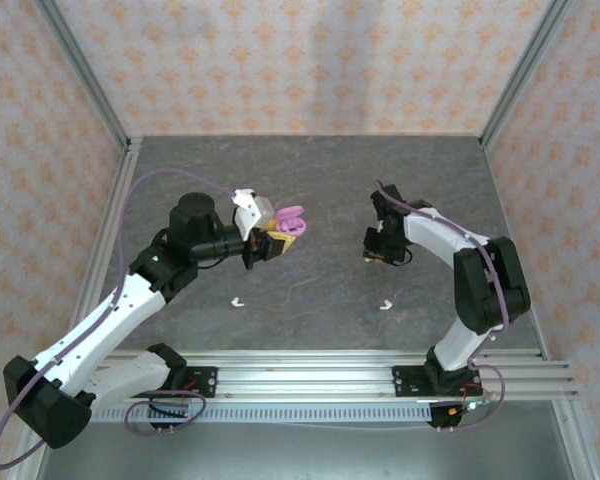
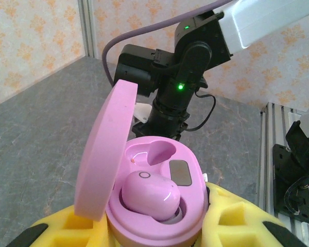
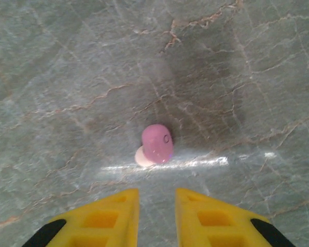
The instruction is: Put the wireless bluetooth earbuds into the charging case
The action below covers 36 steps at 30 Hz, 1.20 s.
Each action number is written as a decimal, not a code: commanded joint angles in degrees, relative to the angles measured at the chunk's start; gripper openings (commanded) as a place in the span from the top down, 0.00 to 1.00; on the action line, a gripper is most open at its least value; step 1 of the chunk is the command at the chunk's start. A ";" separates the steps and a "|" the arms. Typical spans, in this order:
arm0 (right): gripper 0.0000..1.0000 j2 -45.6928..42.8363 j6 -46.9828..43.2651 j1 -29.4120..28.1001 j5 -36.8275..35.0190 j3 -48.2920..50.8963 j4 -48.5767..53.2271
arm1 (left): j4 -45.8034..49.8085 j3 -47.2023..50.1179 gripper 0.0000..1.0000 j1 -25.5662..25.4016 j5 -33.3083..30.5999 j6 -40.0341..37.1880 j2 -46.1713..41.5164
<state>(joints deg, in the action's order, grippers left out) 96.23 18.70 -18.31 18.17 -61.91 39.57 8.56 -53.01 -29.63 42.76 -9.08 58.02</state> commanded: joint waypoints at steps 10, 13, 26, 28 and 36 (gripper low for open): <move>0.75 2.90 -5.07 0.44 -2.53 -3.47 -0.46 | -0.57 -1.04 0.92 -0.51 0.03 -0.48 1.02; 0.75 3.74 -5.74 0.43 -2.83 -4.06 -0.55 | -0.55 -1.21 0.92 -0.54 0.03 -0.52 1.13; 0.75 7.08 -8.43 0.39 -3.47 -5.98 -0.63 | 0.90 -1.57 0.92 -0.59 -0.31 -1.15 0.90; 0.74 7.44 -8.68 0.40 -3.33 -5.94 -0.67 | 0.93 -1.64 0.92 -0.54 -0.31 -1.11 0.87; 0.75 8.84 -9.55 0.40 -3.06 -5.18 -1.35 | 1.29 -1.76 0.92 -0.54 -0.40 -1.37 0.97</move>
<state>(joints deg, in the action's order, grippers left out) 104.05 10.35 -18.20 16.49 -66.67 38.81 9.67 -53.04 -29.65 42.76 -9.21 59.31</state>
